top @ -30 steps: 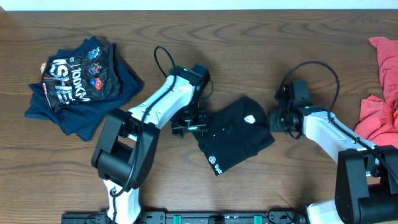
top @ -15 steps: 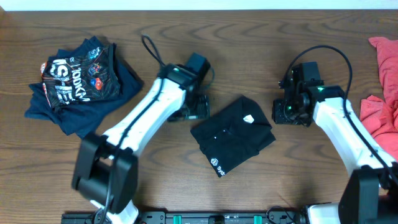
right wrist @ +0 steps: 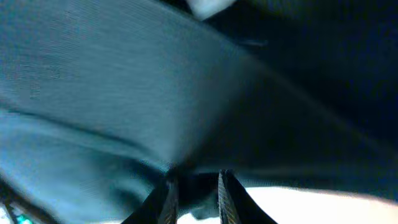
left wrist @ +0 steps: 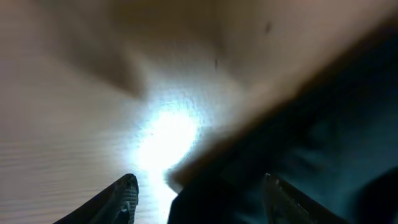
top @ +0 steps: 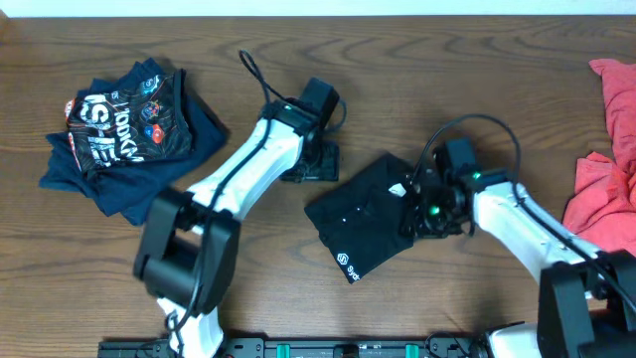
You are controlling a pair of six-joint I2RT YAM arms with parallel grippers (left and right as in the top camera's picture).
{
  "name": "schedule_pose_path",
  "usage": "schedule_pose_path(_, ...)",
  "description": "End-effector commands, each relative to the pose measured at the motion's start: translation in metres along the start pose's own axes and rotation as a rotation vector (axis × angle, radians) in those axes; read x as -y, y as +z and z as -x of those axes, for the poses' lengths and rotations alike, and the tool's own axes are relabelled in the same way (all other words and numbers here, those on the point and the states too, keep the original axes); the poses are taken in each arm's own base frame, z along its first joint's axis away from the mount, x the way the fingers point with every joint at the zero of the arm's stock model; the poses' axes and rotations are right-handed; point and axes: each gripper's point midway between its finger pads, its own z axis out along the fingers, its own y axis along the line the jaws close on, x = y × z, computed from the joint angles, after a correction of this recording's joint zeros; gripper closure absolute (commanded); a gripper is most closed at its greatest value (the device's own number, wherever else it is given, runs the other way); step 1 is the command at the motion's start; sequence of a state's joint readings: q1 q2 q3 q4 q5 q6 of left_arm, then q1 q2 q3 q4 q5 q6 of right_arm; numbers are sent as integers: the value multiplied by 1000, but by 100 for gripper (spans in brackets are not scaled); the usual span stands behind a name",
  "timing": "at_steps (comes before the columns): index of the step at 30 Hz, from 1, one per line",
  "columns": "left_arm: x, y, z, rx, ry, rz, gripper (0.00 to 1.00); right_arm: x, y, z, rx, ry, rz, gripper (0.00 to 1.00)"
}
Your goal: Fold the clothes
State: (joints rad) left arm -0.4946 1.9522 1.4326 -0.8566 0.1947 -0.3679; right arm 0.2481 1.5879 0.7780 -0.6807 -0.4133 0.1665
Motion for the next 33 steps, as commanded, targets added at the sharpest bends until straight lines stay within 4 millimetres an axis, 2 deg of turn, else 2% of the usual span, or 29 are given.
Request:
schedule_pose_path(1,0,15,-20,-110,8,-21,35,18,14,-9,-9,31,-66,80)
schedule_pose_path(4,-8,24,-36,-189,-7,16,35,52,9,5,68,57,-236,81)
schedule_pose_path(8,-9,29,-54,-261,-22,4,36,79,-8,52,268,50,-366,78)
schedule_pose_path(10,-4,27,-64,-309,-42,-29,42,80,-20,81,383,3,-368,77)
schedule_pose_path(12,-2,24,-72,-347,-75,-37,45,75,-35,112,505,-34,-354,68)
schedule_pose_path(15,-2,20,-75,-354,-84,-37,44,66,-51,134,577,-50,-341,61)
schedule_pose_path(17,-3,13,-69,-320,-83,-43,44,63,-58,137,570,-48,-342,52)
schedule_pose_path(20,-2,-1,-52,-237,-83,-76,43,61,-64,132,518,-64,-358,45)
schedule_pose_path(22,0,-12,-34,-153,-76,-115,29,59,-71,128,495,-64,-366,44)
schedule_pose_path(24,5,-22,-14,-62,-57,-160,8,56,-80,124,489,-61,-372,42)
schedule_pose_path(26,20,-30,0,-3,28,-265,0,53,-89,121,496,-62,-373,39)
schedule_pose_path(29,45,-38,11,39,143,-428,2,49,-99,116,506,-64,-371,33)
schedule_pose_path(33,56,-30,18,52,202,-494,2,48,-104,110,500,-61,-372,30)
